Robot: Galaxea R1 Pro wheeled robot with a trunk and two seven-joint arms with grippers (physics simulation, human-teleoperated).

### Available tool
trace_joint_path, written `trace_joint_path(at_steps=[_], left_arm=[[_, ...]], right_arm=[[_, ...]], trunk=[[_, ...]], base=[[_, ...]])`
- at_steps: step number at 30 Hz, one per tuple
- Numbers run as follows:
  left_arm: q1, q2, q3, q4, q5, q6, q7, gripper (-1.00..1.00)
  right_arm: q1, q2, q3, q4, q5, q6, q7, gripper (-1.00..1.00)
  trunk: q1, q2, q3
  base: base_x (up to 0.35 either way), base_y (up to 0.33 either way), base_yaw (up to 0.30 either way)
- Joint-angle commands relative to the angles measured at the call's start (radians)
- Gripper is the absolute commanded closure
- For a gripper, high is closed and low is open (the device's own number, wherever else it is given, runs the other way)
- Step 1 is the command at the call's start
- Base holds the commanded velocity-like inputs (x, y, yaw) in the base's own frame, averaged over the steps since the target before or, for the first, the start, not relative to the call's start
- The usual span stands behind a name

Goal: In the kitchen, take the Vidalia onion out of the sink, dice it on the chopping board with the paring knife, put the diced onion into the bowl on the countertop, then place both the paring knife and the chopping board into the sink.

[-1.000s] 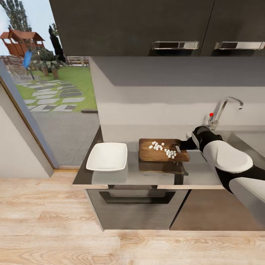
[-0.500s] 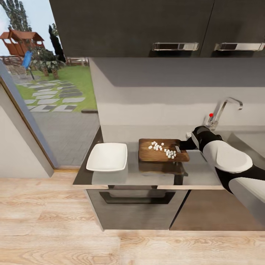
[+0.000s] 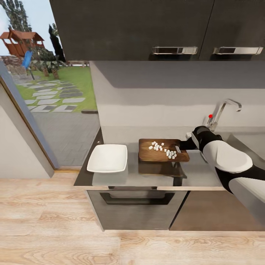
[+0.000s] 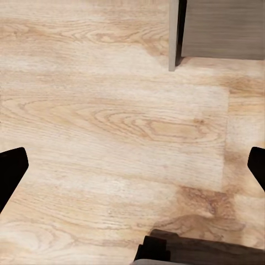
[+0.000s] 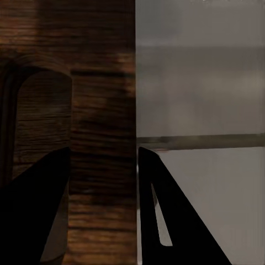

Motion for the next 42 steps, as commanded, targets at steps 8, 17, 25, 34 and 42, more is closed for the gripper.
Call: trace_joint_path(at_steps=[8, 17, 25, 34, 42], left_arm=[[-0.001, 0.000, -0.009, 0.000, 0.004, -0.002, 0.006, -1.00], [-0.001, 0.000, -0.008, 0.000, 0.004, -0.002, 0.006, -1.00], [-0.001, 0.000, -0.008, 0.000, 0.004, -0.001, 0.005, -1.00], [-0.001, 0.000, -0.009, 0.000, 0.004, -0.001, 0.005, -1.00], [-0.001, 0.000, -0.009, 0.000, 0.004, -0.001, 0.005, -1.00]], right_arm=[[-0.001, 0.001, -0.005, -0.001, 0.010, 0.003, 0.009, 1.00], [-0.001, 0.001, -0.005, -0.001, 0.010, 0.003, 0.009, 1.00], [-0.001, 0.001, -0.005, -0.001, 0.010, 0.003, 0.009, 1.00], [-0.001, 0.001, -0.005, -0.001, 0.010, 0.003, 0.009, 1.00], [-0.001, 0.001, -0.005, -0.001, 0.010, 0.003, 0.009, 1.00]], trunk=[[0.000, -0.001, -0.001], [0.000, -0.001, -0.001], [-0.023, 0.041, 0.018], [-0.050, 0.090, 0.040], [-0.050, 0.090, 0.040]], base=[[0.000, 0.000, 0.000], [0.000, 0.000, 0.000], [0.000, 0.000, 0.000], [0.000, 0.000, 0.000], [0.000, 0.000, 0.000]])
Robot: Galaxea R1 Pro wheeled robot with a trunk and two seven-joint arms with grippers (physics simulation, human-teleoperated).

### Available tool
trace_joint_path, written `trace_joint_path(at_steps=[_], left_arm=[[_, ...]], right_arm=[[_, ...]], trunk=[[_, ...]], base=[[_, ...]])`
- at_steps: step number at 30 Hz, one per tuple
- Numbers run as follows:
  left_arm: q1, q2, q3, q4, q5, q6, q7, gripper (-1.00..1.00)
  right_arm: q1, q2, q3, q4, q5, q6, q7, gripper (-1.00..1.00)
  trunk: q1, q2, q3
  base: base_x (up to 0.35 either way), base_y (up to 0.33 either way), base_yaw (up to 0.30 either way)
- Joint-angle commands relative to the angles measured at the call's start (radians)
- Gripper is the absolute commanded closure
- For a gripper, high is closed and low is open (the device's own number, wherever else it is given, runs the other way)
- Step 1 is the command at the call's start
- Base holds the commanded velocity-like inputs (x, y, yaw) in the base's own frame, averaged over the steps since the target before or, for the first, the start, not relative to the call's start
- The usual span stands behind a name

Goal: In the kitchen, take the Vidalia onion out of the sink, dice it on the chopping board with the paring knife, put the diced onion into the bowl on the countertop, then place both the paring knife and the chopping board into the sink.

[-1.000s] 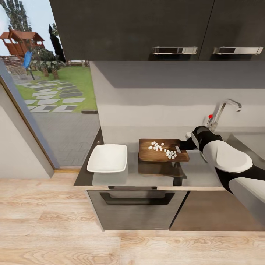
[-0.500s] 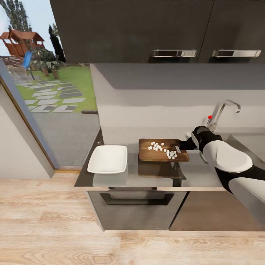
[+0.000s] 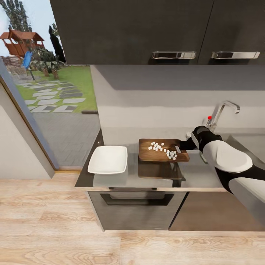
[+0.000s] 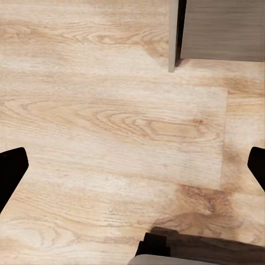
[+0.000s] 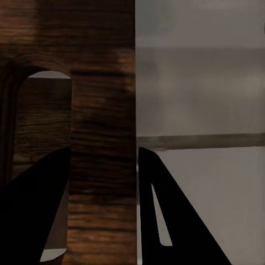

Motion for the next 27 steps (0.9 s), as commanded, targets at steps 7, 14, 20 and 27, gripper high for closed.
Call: trace_joint_path(at_steps=[7, 14, 20, 27], left_arm=[[-0.001, 0.000, -0.009, 0.000, 0.004, -0.002, 0.006, -1.00], [-0.001, 0.000, -0.009, 0.000, 0.004, -0.002, 0.006, -1.00], [-0.001, 0.000, -0.008, 0.000, 0.004, -0.002, 0.006, -1.00], [-0.001, 0.000, -0.008, 0.000, 0.004, -0.002, 0.006, -1.00]], right_arm=[[-0.001, 0.000, -0.005, -0.001, 0.009, 0.005, 0.009, 1.00], [-0.001, 0.000, -0.004, -0.001, 0.009, 0.039, 0.009, 1.00], [-0.001, 0.002, -0.004, -0.001, 0.020, 0.041, 0.009, 1.00], [-0.001, 0.002, -0.004, -0.001, 0.030, 0.042, 0.009, 1.00]], trunk=[[0.000, -0.001, -0.001], [0.000, -0.001, -0.001], [0.000, -0.001, -0.001], [0.000, -0.001, -0.001]], base=[[0.000, 0.000, 0.000], [0.000, 0.000, 0.000], [0.000, 0.000, 0.000], [0.000, 0.000, 0.000]])
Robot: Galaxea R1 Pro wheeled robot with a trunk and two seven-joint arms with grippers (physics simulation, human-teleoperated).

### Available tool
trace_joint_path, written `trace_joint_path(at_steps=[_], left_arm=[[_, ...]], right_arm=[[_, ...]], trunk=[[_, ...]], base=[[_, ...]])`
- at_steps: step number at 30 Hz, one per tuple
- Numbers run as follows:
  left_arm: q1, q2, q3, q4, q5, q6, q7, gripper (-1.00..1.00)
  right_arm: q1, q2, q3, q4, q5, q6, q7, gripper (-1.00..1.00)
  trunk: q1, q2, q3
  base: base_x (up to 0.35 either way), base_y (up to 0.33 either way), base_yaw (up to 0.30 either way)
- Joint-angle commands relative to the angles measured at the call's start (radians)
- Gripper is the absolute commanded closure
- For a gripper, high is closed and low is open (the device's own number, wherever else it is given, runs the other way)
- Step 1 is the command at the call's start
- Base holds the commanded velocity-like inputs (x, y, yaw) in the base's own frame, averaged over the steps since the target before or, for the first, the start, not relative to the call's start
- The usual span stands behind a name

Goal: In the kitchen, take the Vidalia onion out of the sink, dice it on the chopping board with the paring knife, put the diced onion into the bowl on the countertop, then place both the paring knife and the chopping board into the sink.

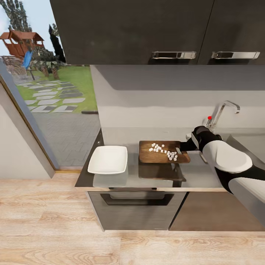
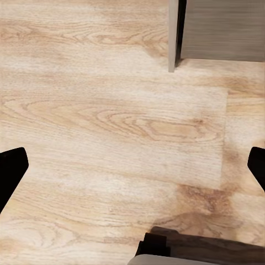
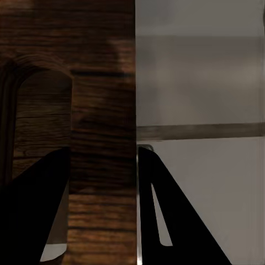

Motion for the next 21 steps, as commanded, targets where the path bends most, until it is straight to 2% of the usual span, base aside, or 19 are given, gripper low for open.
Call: trace_joint_path(at_steps=[1, 16, 19, 21], left_arm=[[-0.001, 0.000, -0.009, 0.001, 0.004, -0.002, 0.006, -1.00], [-0.001, 0.000, -0.009, 0.001, 0.004, -0.002, 0.006, -1.00], [0.004, 0.015, -0.013, 0.005, 0.005, 0.001, 0.004, -1.00], [0.004, 0.015, -0.013, 0.005, 0.005, 0.001, 0.004, -1.00]], right_arm=[[-0.001, 0.000, -0.006, -0.001, 0.009, 0.002, 0.009, 1.00], [-0.001, -0.002, -0.007, -0.002, 0.009, 0.001, 0.009, 1.00], [-0.018, 0.015, -0.004, -0.005, 0.029, 0.016, 0.001, 1.00], [-0.017, 0.026, -0.003, -0.005, 0.028, 0.024, 0.001, 1.00]], trunk=[[0.000, -0.001, -0.001], [0.000, -0.001, -0.001], [0.000, -0.001, -0.001], [0.000, -0.001, -0.001]], base=[[0.000, 0.000, 0.000], [0.000, 0.000, 0.000], [0.000, 0.000, 0.000], [0.000, 0.000, 0.000]])
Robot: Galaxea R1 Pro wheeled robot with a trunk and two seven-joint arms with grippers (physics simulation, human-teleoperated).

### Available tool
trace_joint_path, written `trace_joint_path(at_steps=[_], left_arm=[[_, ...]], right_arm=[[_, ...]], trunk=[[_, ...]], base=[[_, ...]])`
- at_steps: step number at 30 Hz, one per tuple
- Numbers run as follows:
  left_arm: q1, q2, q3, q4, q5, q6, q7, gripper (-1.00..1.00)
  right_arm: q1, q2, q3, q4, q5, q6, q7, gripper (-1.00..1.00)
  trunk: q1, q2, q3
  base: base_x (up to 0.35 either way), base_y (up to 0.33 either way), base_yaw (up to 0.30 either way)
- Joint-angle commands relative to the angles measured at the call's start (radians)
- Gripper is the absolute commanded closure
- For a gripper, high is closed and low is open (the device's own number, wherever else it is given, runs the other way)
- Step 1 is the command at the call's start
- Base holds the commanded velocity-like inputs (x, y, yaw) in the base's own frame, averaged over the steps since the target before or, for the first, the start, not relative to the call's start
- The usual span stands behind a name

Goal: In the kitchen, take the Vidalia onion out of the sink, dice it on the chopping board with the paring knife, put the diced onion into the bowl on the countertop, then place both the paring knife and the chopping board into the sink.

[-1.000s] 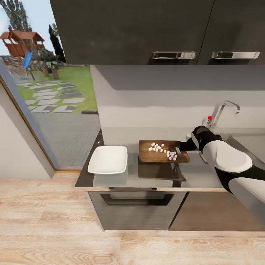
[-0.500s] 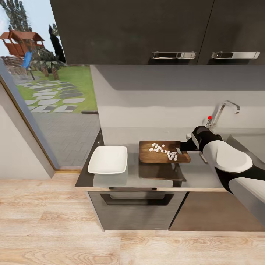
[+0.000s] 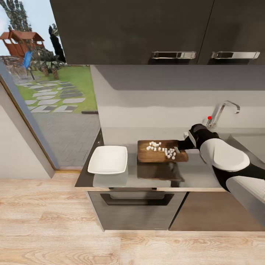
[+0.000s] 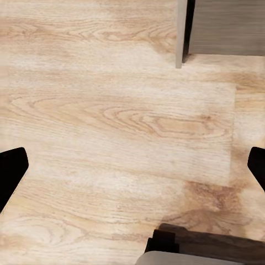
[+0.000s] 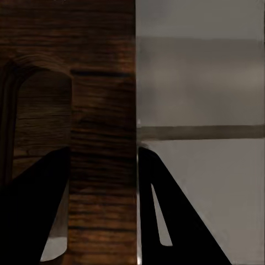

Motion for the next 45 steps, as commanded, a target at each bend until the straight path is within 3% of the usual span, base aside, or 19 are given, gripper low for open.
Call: trace_joint_path(at_steps=[1, 8, 45], left_arm=[[0.000, 0.002, -0.009, 0.006, 0.003, -0.002, 0.006, -1.00], [0.000, 0.008, -0.008, 0.046, 0.001, -0.005, 0.006, -1.00], [0.000, 0.008, -0.008, 0.052, 0.000, -0.005, 0.004, -1.00]], right_arm=[[-0.001, 0.006, -0.005, -0.002, 0.012, 0.000, 0.008, 1.00], [0.000, 0.042, -0.005, -0.001, 0.011, -0.002, 0.007, 1.00], [0.000, 0.046, 0.000, -0.001, 0.011, -0.002, 0.001, 1.00]], trunk=[[0.000, -0.001, -0.001], [0.000, -0.001, -0.001], [-0.142, 0.258, 0.115]], base=[[0.000, 0.000, 0.000], [0.000, 0.000, 0.000], [0.000, 0.000, 0.000]])
